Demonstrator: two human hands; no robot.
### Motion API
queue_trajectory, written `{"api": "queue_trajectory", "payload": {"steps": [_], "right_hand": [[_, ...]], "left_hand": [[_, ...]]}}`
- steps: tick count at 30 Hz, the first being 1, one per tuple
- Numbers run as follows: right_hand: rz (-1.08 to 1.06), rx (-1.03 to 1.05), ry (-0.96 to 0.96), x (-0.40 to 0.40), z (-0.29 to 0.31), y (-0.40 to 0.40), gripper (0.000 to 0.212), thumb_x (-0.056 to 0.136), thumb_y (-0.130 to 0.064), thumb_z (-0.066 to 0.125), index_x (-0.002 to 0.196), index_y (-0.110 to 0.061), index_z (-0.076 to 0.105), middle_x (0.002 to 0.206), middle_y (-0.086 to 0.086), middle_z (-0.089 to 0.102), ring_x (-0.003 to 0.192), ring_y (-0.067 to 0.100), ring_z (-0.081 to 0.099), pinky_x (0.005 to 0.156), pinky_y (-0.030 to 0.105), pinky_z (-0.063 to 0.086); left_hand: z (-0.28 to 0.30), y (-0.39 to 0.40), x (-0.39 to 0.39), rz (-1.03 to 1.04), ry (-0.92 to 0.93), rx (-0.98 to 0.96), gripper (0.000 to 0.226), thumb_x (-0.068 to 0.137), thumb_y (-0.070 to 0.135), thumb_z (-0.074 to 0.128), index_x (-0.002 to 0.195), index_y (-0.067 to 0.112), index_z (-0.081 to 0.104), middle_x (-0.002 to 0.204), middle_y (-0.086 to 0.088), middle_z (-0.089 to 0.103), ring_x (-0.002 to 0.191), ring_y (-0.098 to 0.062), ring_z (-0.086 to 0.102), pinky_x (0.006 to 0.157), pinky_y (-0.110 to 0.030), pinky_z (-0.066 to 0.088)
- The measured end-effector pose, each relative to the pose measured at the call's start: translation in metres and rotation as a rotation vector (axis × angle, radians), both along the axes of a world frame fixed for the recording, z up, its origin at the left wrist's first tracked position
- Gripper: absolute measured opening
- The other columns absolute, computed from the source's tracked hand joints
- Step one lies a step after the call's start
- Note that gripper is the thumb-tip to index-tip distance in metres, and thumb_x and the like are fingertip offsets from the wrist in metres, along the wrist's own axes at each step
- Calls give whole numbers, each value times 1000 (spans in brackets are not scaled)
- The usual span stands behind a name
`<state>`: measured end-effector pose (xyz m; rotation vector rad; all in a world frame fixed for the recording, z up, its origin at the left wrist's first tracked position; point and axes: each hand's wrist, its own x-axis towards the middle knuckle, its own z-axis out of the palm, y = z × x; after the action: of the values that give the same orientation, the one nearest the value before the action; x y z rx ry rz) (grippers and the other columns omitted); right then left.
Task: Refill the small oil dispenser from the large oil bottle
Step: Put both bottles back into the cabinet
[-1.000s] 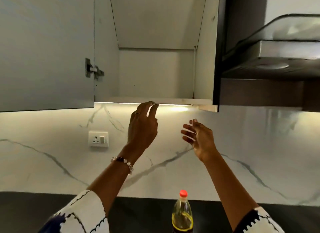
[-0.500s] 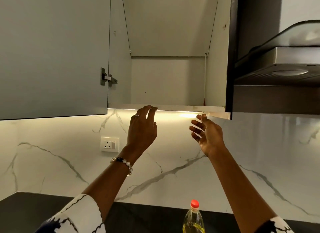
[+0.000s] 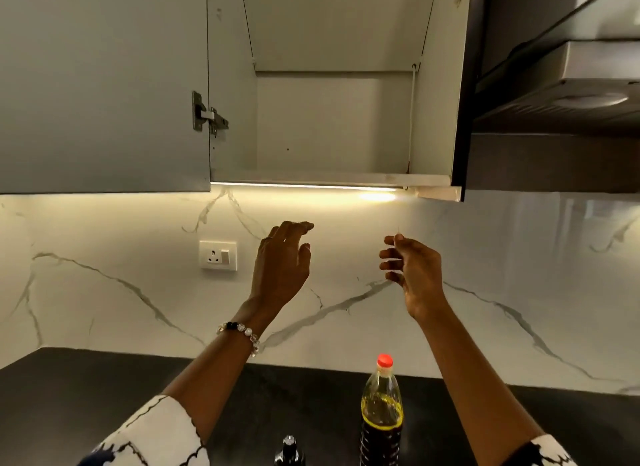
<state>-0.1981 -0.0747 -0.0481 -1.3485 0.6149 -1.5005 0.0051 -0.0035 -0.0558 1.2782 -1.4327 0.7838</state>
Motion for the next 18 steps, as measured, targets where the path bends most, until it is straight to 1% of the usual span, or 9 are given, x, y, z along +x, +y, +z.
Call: {"api": "queue_trajectory", "payload": {"steps": [2, 4, 7, 9, 10, 12, 14, 16, 18], "right_hand": [[-77, -78, 50, -3, -31, -4, 20, 97, -17, 53, 94, -7, 70, 77, 8, 69, 66, 21, 64, 58, 29, 51], [-178, -138, 135, -6, -68, -9, 16, 96, -15, 56, 91, -10, 70, 76, 6, 70, 68, 21, 66, 59, 31, 53], [-308, -160, 252, -12, -126, -11, 9, 92, -17, 61, 88, -22, 67, 82, 2, 71, 76, 17, 66, 70, 35, 55], [-346, -168, 306, -17, -165, -9, 7, 90, -20, 65, 93, -26, 64, 94, 2, 69, 84, 11, 63, 76, 32, 54], [-348, -152, 324, -19, -185, -6, 12, 89, -22, 66, 99, -25, 62, 99, 2, 66, 88, 10, 61, 78, 31, 54], [-336, -87, 357, -24, -218, -1, 30, 85, -28, 70, 112, -21, 59, 108, 1, 59, 95, 11, 59, 83, 31, 54], [-323, -6, 403, -27, -246, 3, 51, 80, -33, 74, 125, -18, 54, 116, -1, 51, 103, 14, 55, 88, 33, 52], [-294, 47, 444, -28, -271, 7, 71, 74, -37, 78, 134, -18, 46, 121, -5, 45, 115, 17, 49, 94, 36, 48], [-261, 101, 485, -26, -292, 7, 88, 66, -44, 80, 140, -22, 39, 125, -6, 42, 123, 20, 44, 101, 39, 45]], "left_hand": [[-27, 2, -4, -31, 69, -23, 28, 87, 5, 55, 113, 8, 65, 104, -5, 68, 95, -23, 63, 83, -31, 47], [-59, 6, -8, -42, 142, -28, 23, 89, 2, 57, 109, 8, 67, 99, -3, 70, 92, -18, 64, 81, -26, 46], [-112, 15, -12, -61, 263, -19, 21, 87, -4, 62, 104, 6, 68, 94, -4, 70, 88, -19, 65, 78, -32, 53], [-151, 25, -18, -65, 364, 5, 18, 88, -2, 63, 103, 6, 68, 93, 0, 67, 83, -18, 64, 73, -35, 55], [-171, 30, -21, -69, 412, 24, 16, 89, 1, 63, 103, 7, 67, 92, 2, 64, 80, -16, 62, 70, -37, 56], [-208, 41, -27, -55, 488, 74, 16, 90, 4, 63, 104, 10, 66, 90, 8, 60, 76, -15, 59, 67, -39, 56], [-243, 48, -32, -29, 538, 135, 19, 90, 6, 63, 107, 12, 65, 91, 14, 55, 79, -15, 59, 68, -39, 56], [-274, 55, -35, -14, 580, 213, 24, 88, 14, 64, 112, 14, 62, 94, 14, 55, 88, -15, 58, 75, -37, 55], [-303, 59, -36, 16, 630, 306, 35, 86, 18, 68, 119, 13, 58, 103, 6, 58, 97, -15, 57, 84, -35, 53]]}}
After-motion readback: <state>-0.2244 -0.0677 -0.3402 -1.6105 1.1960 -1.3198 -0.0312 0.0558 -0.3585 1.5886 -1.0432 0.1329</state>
